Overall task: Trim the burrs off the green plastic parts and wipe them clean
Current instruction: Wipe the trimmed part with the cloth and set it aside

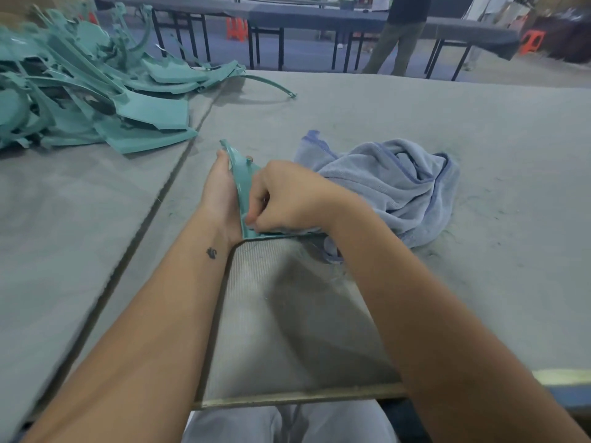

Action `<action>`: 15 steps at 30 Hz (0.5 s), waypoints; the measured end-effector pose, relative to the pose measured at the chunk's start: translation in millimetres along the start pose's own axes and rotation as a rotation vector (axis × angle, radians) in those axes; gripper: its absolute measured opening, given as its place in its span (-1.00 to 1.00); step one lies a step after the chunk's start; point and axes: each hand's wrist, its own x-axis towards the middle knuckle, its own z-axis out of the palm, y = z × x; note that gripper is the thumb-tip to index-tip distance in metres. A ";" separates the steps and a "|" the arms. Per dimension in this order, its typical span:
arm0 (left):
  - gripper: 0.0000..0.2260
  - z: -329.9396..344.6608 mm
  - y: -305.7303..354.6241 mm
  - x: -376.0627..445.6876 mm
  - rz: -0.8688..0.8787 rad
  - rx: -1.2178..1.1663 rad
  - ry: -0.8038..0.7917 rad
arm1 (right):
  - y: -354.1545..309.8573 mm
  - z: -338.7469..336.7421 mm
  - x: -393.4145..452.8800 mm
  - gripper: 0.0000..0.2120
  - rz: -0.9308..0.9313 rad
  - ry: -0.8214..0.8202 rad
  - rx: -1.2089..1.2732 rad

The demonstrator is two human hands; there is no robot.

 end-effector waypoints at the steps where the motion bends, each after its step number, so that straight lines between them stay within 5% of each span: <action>1: -0.39 -0.2 -0.8 0.9 0.004 0.003 0.008 | 2.3 4.1 -0.9 -0.91 -0.018 0.048 -0.009; 5: -0.26 1.1 -4.1 -0.5 0.038 0.023 -0.033 | 19.4 11.1 10.8 -0.91 0.095 0.410 0.081; 7: -0.43 4.4 -5.6 0.1 0.053 0.038 0.044 | 34.6 4.4 17.3 -0.88 0.222 0.497 0.048; 10: -0.67 7.0 -7.7 0.1 0.088 0.097 0.146 | 42.1 2.8 21.9 -0.85 0.302 0.488 -0.027; 15: -0.71 5.2 -6.5 -0.2 0.092 0.054 0.144 | 28.3 1.3 12.7 -0.85 0.194 0.410 -0.045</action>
